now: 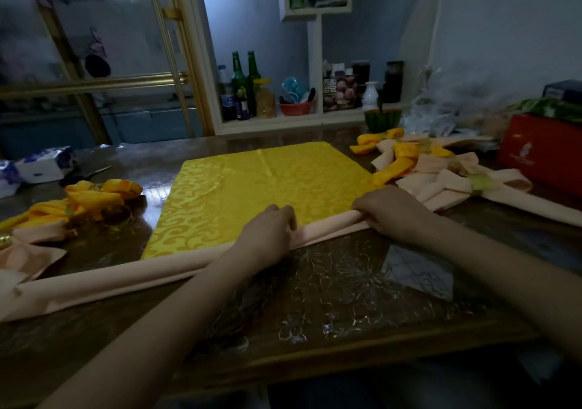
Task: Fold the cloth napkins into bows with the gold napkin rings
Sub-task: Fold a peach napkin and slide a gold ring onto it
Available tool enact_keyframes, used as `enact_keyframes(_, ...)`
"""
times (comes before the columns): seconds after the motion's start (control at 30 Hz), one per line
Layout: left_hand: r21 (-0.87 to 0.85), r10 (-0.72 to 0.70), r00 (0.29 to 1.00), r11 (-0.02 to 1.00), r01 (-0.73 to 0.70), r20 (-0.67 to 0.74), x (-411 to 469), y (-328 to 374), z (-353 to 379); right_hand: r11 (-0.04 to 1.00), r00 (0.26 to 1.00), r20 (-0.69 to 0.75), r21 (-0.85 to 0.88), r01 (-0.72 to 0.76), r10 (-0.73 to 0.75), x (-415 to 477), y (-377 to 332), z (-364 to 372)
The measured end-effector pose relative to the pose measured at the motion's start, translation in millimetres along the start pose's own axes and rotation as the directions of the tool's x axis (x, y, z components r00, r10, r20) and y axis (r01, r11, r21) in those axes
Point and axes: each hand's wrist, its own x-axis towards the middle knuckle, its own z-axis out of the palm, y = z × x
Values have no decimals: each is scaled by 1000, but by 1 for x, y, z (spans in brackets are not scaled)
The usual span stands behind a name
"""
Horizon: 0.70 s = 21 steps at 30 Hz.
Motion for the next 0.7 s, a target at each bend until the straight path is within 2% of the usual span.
enact_keyframes(0.1,-85,71,997,994,-73,-23,-1,7,7,970,974,-185,-230,84,-128,-5,2,-3)
enact_keyframes(0.17,-174,47,998,983,-54,-44,-1,5,9,962,929,-316,-250,113,-191,-13,7,-2)
enact_keyframes(0.2,-236,30,999,971,-39,-44,-1,2,10,963,922,-332,-241,124,-201,-19,8,3)
enact_keyframes(0.23,-285,22,999,958,-34,-45,0,1,10,961,929,-309,-243,129,-203,-27,8,4)
enact_keyframes(0.33,-378,0,999,926,-14,-38,1,-3,12,973,984,-72,-177,150,-165,-42,1,7)
enact_keyframes(0.37,-396,-5,999,918,-9,-34,2,-4,13,983,993,49,-144,111,-105,-45,-3,1)
enact_keyframes(0.43,-410,9,999,912,-23,-35,1,-5,12,995,953,299,-95,-23,51,-44,-4,-14)
enact_keyframes(0.47,-406,19,999,913,-36,-46,0,-6,14,993,942,325,-107,-53,85,-38,-8,-22)
enact_keyframes(0.53,-352,58,991,931,-97,-119,-5,-5,17,982,972,206,-171,-79,114,-25,-17,-34)
enact_keyframes(0.57,-309,84,983,942,-132,-165,-8,-5,21,987,990,89,-128,-98,110,-15,-24,-35)
enact_keyframes(0.63,-250,127,966,951,-183,-225,-11,-5,27,989,994,-45,113,-95,101,5,-42,-28)
enact_keyframes(0.7,-225,143,961,954,-197,-235,-10,-6,29,950,999,0,311,-39,41,22,-63,-18)
